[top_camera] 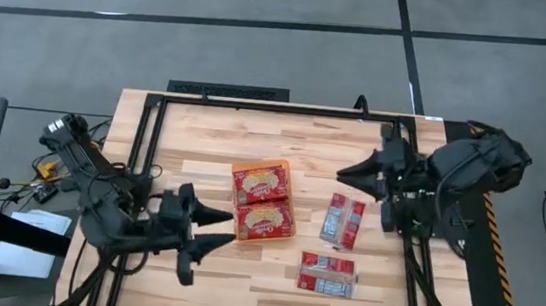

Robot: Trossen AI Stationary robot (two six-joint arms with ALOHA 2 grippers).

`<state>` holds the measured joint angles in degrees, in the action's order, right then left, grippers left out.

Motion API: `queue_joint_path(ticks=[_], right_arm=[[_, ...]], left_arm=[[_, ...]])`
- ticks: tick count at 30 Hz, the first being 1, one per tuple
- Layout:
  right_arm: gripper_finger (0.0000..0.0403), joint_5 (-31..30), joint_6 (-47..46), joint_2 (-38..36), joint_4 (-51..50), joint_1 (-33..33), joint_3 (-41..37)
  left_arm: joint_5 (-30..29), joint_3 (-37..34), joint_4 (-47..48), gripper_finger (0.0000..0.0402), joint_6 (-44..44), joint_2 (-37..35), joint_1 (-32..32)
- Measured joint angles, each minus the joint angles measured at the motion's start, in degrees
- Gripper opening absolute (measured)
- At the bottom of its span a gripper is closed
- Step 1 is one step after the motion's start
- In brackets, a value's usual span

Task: Sort popcorn bags into baskets
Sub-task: Put the red popcorn bag into the orange bin

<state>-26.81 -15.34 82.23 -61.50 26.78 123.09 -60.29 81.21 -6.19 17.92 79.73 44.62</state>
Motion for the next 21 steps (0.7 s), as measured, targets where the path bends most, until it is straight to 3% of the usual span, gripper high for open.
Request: queue_joint_path(ticks=[4, 8, 11, 15, 21], right_arm=[[0.0065, 0.0, -8.0, 0.4, -9.3, 2.1, 0.0], [0.0065, -0.3, -13.4, 2.8, -12.3, 5.7, -0.6], [0.0065, -0.2, -14.5, 5.9, -9.7, 8.4, -1.8], [0.0065, -0.2, -8.6, 10.3, -2.8, 10.1, -1.9], [0.0065, -0.3, 4.7, 12.6, 14.8, 9.7, -1.7]], left_arm=[[-0.7, 0.0, -16.3, 0.0203, -15.5, -0.7, -0.8], [-2.3, 0.1, -20.2, 0.0203, -21.9, -5.5, -2.4], [-3.9, 0.1, -16.2, 0.0203, -22.0, -8.7, -3.1], [-6.8, 0.1, -6.0, 0.0203, -16.5, -11.8, -3.1], [-4.6, 0.1, 16.8, 0.0203, 4.3, -12.5, -2.5]])
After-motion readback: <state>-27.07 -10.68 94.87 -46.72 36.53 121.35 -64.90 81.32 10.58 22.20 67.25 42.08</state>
